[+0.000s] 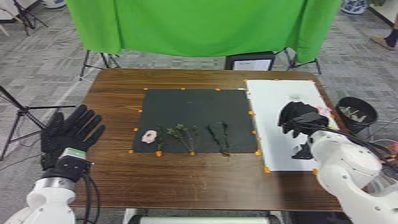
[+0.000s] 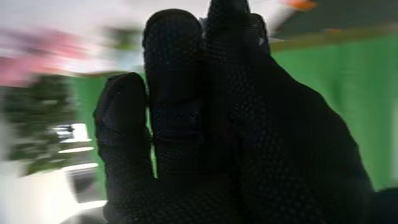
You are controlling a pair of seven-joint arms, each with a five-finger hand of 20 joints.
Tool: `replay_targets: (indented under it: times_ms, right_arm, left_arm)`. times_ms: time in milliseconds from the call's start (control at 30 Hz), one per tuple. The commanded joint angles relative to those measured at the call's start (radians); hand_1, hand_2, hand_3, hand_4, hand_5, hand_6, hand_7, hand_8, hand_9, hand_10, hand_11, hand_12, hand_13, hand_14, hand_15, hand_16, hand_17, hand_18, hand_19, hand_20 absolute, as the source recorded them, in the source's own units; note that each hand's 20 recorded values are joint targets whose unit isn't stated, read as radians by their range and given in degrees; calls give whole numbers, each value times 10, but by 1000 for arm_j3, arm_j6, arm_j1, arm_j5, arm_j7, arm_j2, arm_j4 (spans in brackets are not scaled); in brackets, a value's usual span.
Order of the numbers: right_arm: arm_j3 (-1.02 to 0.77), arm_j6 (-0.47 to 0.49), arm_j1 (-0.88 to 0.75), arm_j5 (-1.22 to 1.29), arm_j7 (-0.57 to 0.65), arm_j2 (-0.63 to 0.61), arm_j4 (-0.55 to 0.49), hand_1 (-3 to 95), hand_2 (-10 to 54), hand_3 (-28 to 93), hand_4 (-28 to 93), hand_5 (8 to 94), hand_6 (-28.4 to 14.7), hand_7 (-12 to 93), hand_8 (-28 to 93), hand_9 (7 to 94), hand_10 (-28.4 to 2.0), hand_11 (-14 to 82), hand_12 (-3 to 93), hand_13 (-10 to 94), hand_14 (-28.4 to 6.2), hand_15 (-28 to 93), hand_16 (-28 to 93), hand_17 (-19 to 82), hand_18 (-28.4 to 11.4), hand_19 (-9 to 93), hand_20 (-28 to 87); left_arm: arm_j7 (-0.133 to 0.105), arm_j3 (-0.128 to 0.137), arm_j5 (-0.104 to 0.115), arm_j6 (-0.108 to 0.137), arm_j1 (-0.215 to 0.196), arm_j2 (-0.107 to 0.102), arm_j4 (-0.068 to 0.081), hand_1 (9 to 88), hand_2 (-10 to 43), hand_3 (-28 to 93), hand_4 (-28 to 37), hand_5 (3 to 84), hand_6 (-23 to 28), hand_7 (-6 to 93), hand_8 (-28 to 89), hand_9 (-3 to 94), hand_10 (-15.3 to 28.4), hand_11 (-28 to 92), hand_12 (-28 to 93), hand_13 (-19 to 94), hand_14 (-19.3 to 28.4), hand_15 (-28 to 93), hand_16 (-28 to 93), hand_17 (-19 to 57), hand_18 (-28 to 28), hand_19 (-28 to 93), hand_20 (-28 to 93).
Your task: Arrange flowers
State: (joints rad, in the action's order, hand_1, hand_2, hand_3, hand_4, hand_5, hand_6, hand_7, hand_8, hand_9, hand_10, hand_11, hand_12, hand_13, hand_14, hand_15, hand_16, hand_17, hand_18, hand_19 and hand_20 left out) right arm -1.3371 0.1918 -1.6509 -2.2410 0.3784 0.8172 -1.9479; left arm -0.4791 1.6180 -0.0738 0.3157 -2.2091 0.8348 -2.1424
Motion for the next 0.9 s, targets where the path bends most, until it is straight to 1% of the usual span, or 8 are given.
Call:
replay_targets:
  times_ms: [33, 233, 333, 467, 500, 600, 833, 900]
  right_arm:
    - [320, 11, 423, 8, -154, 225, 50, 625, -95, 656, -283, 764, 38, 334, 9, 883, -59, 64, 383, 760, -30, 367, 484, 388, -190, 805, 434]
    - [527, 8, 600, -63, -263, 420, 224, 614, -95, 663, -283, 752, 40, 339, 6, 875, -58, 62, 379, 756, -31, 378, 477, 386, -190, 807, 437]
    - [541, 81, 612, -117, -312, 533, 317, 614, -95, 660, -283, 745, 42, 346, -9, 871, -57, 63, 378, 752, -31, 415, 460, 386, -191, 808, 440]
    - [579, 79, 630, -203, -350, 623, 428, 612, -95, 665, -283, 739, 43, 342, -20, 869, -58, 64, 378, 747, -35, 456, 442, 385, -192, 809, 444]
    - [592, 75, 637, -223, -351, 641, 451, 612, -95, 666, -283, 739, 43, 341, -21, 869, -58, 64, 377, 747, -35, 458, 441, 385, -191, 809, 444]
    - [609, 75, 644, -289, -319, 680, 496, 610, -95, 667, -283, 734, 43, 338, -25, 862, -59, 60, 373, 745, -36, 460, 441, 386, -192, 809, 444]
    - [617, 117, 637, -360, -326, 706, 558, 603, -95, 664, -283, 717, 36, 322, -31, 843, -62, 58, 361, 734, -41, 470, 433, 380, -196, 810, 441]
    - [614, 139, 632, -384, -333, 706, 566, 603, -95, 664, -283, 715, 35, 320, -32, 838, -63, 57, 360, 732, -42, 471, 433, 378, -196, 809, 440]
  left_arm:
    - [-8, 10, 0, 3, -19, -6, -6, 243, 155, 733, -283, 480, 108, 115, -72, 404, 166, 204, 125, 282, 171, 376, -70, -60, 166, 387, 101]
    - [-6, -15, -4, 5, 15, -16, 2, 243, 155, 732, -283, 480, 107, 115, -72, 403, 164, 202, 123, 283, 169, 375, -70, -60, 166, 387, 102]
    - [-12, -24, 1, 17, 16, -23, -1, 243, 156, 731, -283, 480, 107, 115, -72, 403, 164, 200, 123, 283, 169, 375, -70, -60, 166, 387, 102]
    - [-4, -29, -6, 21, 24, -38, -5, 244, 156, 731, -283, 479, 108, 115, -72, 403, 165, 201, 123, 283, 168, 375, -70, -60, 166, 387, 102]
    - [-14, -32, -1, 23, 24, -45, -7, 244, 155, 732, -283, 479, 108, 115, -72, 403, 165, 200, 123, 283, 169, 375, -70, -60, 166, 387, 102]
    - [-5, -39, -7, 20, 41, -55, -2, 244, 155, 732, -283, 480, 107, 114, -72, 404, 164, 201, 124, 282, 169, 375, -70, -60, 166, 387, 102]
    - [4, -54, -10, 19, 59, -56, 1, 243, 156, 731, -283, 480, 107, 115, -71, 404, 165, 201, 124, 283, 170, 377, -70, -60, 166, 387, 103]
    - [-3, -59, -8, 18, 62, -59, 1, 243, 156, 731, -283, 480, 108, 115, -71, 404, 165, 201, 123, 283, 169, 376, -70, -60, 166, 388, 102]
